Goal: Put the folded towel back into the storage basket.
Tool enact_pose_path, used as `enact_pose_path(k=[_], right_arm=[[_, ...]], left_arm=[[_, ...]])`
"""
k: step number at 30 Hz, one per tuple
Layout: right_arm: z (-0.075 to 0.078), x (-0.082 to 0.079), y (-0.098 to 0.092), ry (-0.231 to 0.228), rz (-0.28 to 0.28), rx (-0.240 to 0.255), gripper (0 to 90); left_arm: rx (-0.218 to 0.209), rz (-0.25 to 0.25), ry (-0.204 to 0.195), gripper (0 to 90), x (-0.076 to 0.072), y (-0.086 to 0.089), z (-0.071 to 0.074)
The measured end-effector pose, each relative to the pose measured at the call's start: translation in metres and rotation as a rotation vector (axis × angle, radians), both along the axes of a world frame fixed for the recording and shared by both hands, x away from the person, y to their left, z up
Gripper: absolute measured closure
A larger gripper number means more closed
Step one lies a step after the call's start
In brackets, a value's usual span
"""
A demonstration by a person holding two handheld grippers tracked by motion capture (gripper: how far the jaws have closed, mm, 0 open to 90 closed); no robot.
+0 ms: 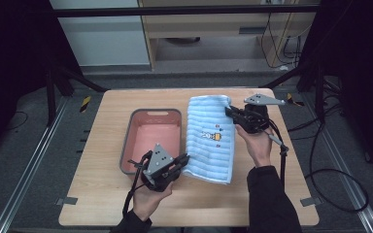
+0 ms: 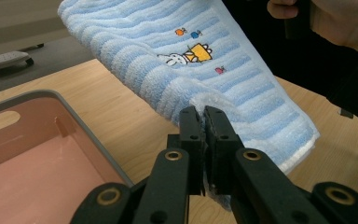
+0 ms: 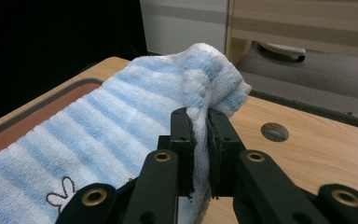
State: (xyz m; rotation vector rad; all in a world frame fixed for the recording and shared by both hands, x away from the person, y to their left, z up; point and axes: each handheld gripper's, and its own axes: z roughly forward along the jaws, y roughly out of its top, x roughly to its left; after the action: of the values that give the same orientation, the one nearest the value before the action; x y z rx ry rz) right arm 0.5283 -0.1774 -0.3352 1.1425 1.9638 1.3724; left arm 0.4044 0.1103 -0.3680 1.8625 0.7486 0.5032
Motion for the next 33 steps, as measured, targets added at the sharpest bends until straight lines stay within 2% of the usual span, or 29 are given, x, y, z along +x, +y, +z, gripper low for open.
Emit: enact_pose_path(k=[14, 26, 33], right_arm=[[0.020, 0.007, 0.029, -0.027, 0.026, -0.008, 82.6], [0.024, 0.019, 0.052, -0.033, 0.042, -0.009, 82.7], [0.025, 0.027, 0.074, -0.040, 0.062, -0.008, 82.7]], left_arm=[[-0.055, 0.035, -0.025, 86.4, 0.003, 0.025, 0.012], [-0.058, 0.071, -0.043, 86.4, 0.004, 0.047, 0.019], [-0.055, 0.103, -0.047, 86.4, 0.006, 0.063, 0.020]])
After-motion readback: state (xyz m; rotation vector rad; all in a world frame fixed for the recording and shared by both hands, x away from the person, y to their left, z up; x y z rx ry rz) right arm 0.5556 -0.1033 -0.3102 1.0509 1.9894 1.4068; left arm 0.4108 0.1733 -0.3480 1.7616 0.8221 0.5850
